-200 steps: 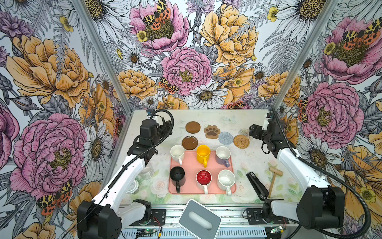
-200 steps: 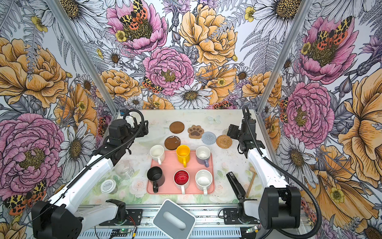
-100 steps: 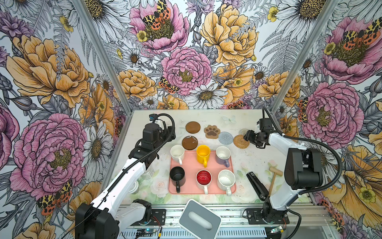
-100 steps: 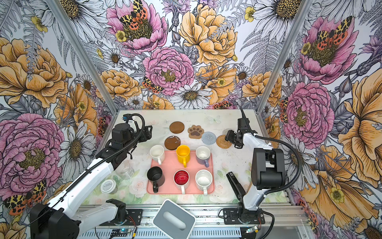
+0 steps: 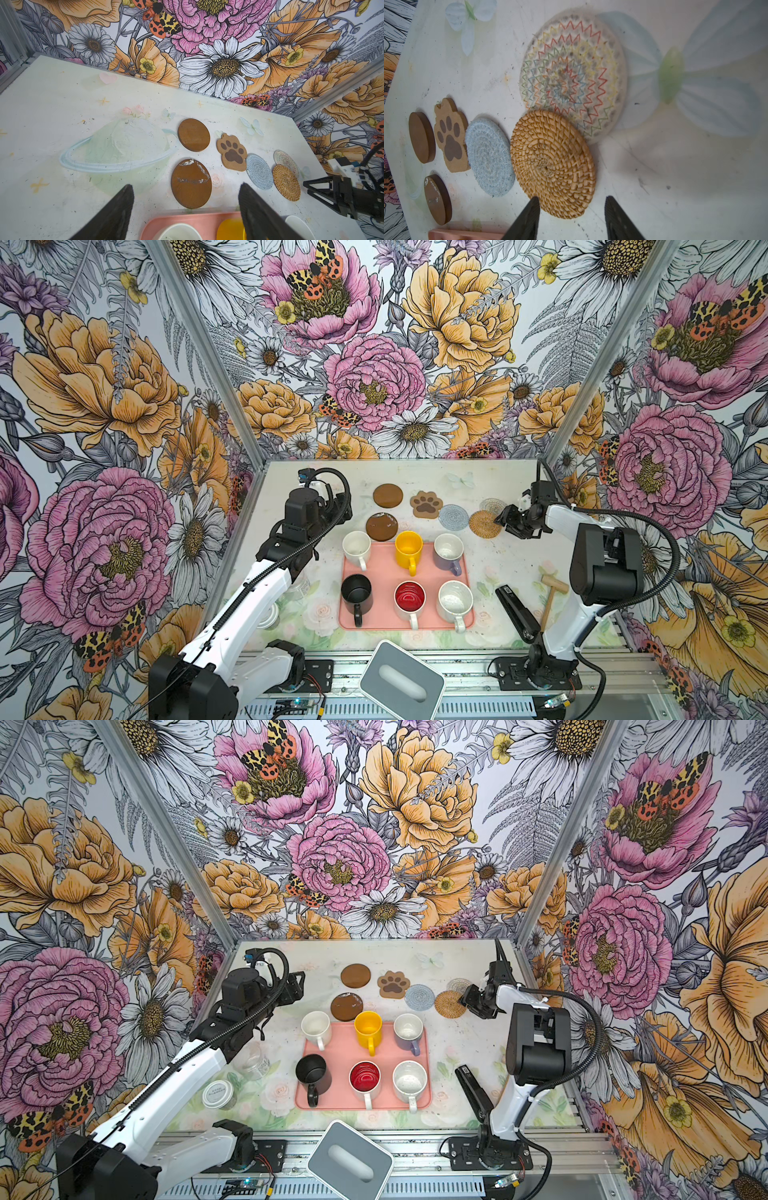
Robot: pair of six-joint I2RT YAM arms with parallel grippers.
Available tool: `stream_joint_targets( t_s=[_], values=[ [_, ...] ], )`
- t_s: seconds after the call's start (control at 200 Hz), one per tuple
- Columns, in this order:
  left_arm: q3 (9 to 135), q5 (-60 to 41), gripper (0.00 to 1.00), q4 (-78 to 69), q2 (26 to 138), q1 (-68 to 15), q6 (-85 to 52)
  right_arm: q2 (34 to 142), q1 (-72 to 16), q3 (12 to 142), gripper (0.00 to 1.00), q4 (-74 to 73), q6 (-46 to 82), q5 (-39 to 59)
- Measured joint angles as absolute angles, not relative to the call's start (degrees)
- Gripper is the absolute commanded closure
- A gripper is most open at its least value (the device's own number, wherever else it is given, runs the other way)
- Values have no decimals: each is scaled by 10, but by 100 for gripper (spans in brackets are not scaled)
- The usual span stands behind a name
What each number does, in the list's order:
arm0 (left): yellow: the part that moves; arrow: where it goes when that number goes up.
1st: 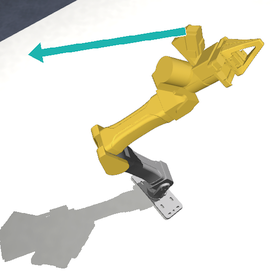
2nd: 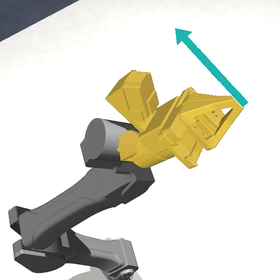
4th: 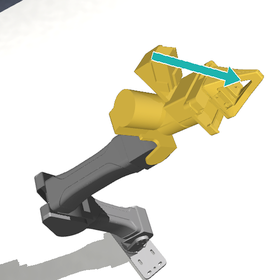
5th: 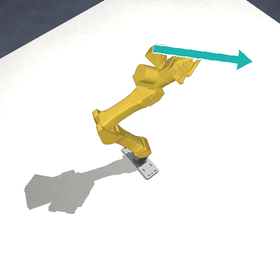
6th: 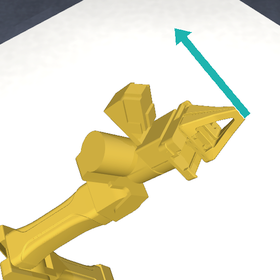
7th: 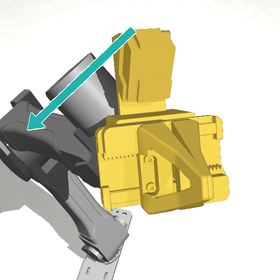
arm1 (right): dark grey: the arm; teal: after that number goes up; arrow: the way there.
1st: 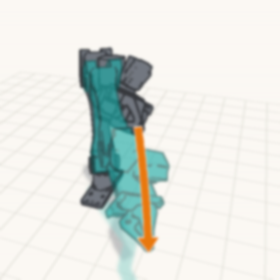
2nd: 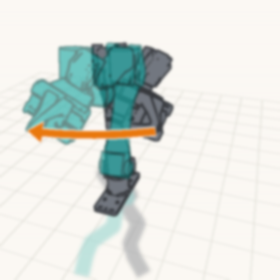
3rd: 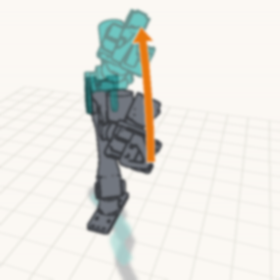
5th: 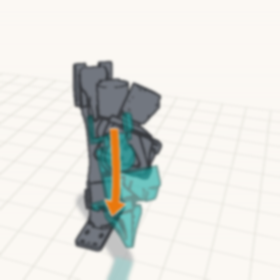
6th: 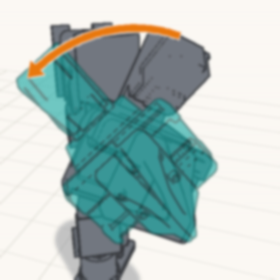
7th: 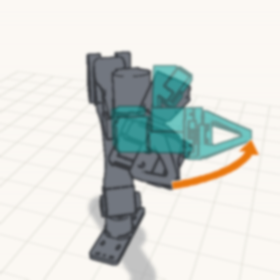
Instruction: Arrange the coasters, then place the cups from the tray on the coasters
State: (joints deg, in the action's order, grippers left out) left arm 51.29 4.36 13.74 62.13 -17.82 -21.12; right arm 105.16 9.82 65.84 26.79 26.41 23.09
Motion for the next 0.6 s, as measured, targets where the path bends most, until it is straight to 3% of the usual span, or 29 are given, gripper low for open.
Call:
stream_joint_targets(
  t_s=[0.325,0.596],
  values=[
    [513,37,20,138,621,-178,-211,1079,114,675,50,272,265,243],
    [513,37,20,140,621,-178,-211,1108,117,693,58,271,265,267]
  ],
)
